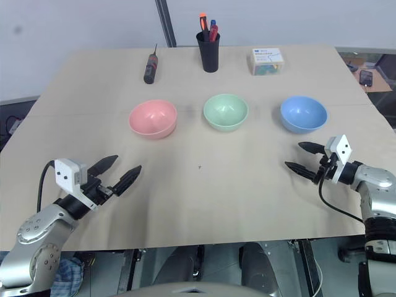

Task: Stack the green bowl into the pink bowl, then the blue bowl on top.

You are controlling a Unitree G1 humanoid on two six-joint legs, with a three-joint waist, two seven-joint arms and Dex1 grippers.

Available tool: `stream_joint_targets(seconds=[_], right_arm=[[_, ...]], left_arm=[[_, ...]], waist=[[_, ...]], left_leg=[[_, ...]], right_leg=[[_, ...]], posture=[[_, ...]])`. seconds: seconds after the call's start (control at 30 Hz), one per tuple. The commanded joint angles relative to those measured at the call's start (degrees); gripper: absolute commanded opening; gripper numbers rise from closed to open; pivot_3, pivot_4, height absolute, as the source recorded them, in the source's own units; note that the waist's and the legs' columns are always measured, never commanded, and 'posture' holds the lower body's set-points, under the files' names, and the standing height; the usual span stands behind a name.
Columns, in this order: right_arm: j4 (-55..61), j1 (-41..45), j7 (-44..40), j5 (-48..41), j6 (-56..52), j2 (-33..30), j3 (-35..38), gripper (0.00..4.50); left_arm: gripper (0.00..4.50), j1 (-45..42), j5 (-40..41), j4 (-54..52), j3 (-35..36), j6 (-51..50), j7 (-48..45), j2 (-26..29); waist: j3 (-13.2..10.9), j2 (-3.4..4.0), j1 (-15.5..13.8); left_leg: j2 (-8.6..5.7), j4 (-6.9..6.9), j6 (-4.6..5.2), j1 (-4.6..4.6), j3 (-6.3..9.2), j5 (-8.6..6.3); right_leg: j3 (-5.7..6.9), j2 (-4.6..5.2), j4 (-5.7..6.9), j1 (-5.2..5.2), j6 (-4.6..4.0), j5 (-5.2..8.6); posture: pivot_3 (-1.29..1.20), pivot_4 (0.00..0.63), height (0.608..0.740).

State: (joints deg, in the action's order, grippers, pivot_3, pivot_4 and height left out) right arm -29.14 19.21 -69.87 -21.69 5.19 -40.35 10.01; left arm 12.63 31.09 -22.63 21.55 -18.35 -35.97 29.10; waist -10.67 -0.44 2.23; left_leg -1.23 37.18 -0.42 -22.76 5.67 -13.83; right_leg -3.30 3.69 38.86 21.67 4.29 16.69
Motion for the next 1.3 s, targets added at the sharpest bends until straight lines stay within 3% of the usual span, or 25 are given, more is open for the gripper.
stream_joint_targets(seconds=[0.03, 1.07, 1.3], right_arm=[[1.39, 0.28, -0.18, -0.70, 0.85, -0.47, 1.62, 4.35], [4.93, -0.97, 0.32, -0.58, 0.52, 0.14, 1.04, 4.35], [7.90, -0.91, -0.98, -2.23, -0.70, 0.97, 1.01, 4.35]], left_arm=[[4.50, -0.60, 0.96, -2.46, 0.41, -1.66, 1.40, 0.52], [4.50, -2.78, 0.77, -2.05, -1.06, -3.82, 3.44, 0.02], [4.50, -5.27, -3.49, -0.23, -2.87, 0.80, 3.58, -0.23]], waist=[[0.00, 0.00, -0.01], [0.00, 0.00, -0.03], [0.00, 0.00, -0.08]], left_leg=[[0.00, 0.00, 0.00, 0.00, 0.00, 0.00], [0.00, 0.00, 0.00, 0.00, 0.05, 0.00], [0.00, 0.00, 0.00, 0.00, 0.04, 0.00]], right_leg=[[0.00, 0.00, 0.00, 0.00, 0.00, 0.00], [-0.02, 0.00, 0.00, 0.00, 0.00, 0.00], [-0.01, 0.00, 0.00, 0.00, 0.00, 0.00]], posture=[[0.00, 0.150, 0.740], [0.00, 0.150, 0.740], [0.00, 0.150, 0.740]])
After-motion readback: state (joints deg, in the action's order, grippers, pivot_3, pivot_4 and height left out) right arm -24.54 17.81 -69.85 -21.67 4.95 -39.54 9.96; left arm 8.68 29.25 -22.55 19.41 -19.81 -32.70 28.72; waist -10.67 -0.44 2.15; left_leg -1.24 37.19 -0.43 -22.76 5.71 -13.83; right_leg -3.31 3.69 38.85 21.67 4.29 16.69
